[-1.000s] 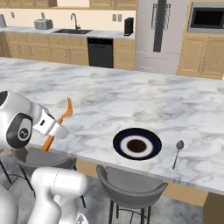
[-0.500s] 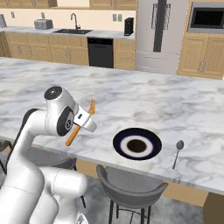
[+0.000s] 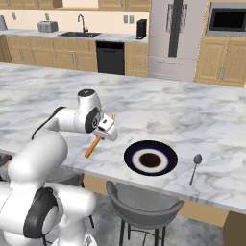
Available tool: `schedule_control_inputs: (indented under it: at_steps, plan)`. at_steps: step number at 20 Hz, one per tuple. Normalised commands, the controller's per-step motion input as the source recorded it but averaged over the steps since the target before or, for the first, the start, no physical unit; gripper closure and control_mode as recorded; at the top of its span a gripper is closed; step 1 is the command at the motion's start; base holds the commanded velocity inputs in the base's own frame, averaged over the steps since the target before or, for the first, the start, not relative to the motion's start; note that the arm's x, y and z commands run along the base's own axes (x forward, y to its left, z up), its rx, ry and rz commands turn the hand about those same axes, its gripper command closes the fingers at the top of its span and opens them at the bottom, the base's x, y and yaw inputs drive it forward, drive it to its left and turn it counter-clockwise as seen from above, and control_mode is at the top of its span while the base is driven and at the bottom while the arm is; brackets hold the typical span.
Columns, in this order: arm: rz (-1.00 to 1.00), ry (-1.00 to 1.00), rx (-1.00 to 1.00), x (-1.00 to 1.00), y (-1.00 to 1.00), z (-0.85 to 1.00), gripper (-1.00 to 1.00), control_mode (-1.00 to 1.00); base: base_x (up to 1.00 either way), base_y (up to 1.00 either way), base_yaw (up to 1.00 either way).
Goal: Take the fork and place it on the left side of the plate. Then take the spoon and place it on the right side of the plate. Make sure they're directly next to the plate.
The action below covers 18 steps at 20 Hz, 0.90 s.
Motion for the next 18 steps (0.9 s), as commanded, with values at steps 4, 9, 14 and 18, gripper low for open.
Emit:
schedule_control_inputs:
  at_steps: [4,9,14,18]
  plan:
    - [0.07,0.17,0.0,0.37,-0.02,-0.55,1.0,-1.0,0.0,0.0,0.0]
    - [0.08,0.08,0.0,0.1,-0.13,-0.59,1.0,-1.0,0.0,0.0,0.0]
    - [0.07,0.05,0.0,0.05,-0.23,-0.45,1.0,-1.0,0.0,0.0,0.0]
    - [0.04,0.08,0.0,0.23,-0.06,-0.42,1.0,-1.0,0.0,0.0,0.0]
